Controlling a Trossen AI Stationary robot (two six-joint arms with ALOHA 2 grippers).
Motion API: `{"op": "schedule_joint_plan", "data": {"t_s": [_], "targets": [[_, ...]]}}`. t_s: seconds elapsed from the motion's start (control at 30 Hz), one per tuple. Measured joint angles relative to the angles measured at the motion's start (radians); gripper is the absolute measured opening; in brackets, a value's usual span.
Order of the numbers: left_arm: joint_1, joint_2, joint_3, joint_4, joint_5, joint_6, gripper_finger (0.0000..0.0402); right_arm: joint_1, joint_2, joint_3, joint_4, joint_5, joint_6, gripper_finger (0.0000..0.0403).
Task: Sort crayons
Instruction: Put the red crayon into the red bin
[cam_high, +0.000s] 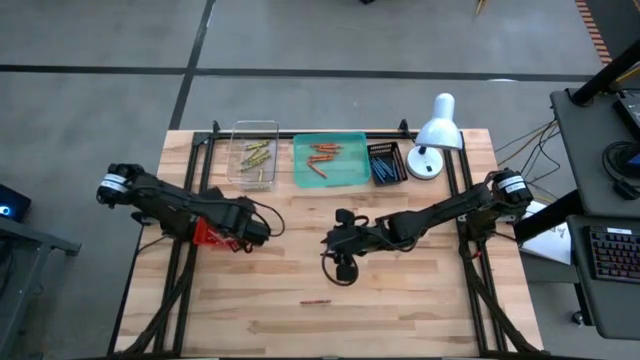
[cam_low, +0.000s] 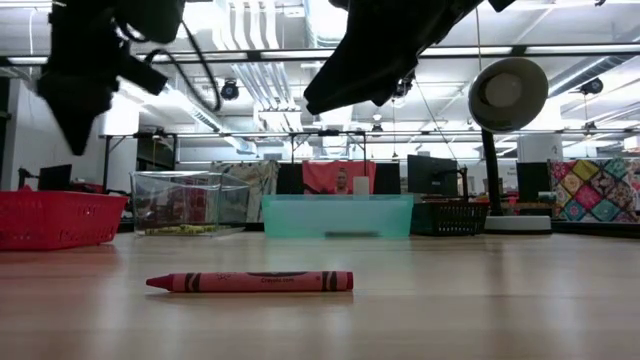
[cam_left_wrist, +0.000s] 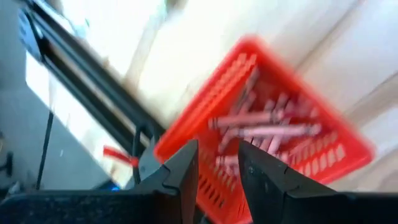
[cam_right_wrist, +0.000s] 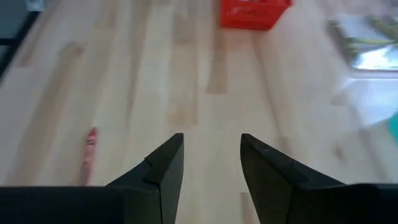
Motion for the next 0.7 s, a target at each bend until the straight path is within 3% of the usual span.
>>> {"op": "schedule_joint_plan", "data": {"t_s": [0.13, 0.4, 0.53, 0.7], "targets": [[-0.032, 0.0, 0.051, 0.031, -0.104, -0.017, 0.0096, 0.013, 0.0, 0.0, 0.0, -0.085, 0.019, 0.0151], [-0.164, -0.001, 0.107, 0.226, -0.308, -0.028, 0.0096, 0.084, 0.029, -0.001, 0.004, -0.101, 0.018, 0.0151], [-0.28, -0.001, 0.103, 0.411, -0.388, 0.085, 0.0096, 0.11, 0.079, -0.002, 0.025, -0.101, 0.039, 0.0151], [-0.421, 0.012, 0.076, 0.702, -0.402, 0.3, 0.0096, 0.135, 0.141, 0.004, 0.048, -0.1, 0.078, 0.0151]]}}
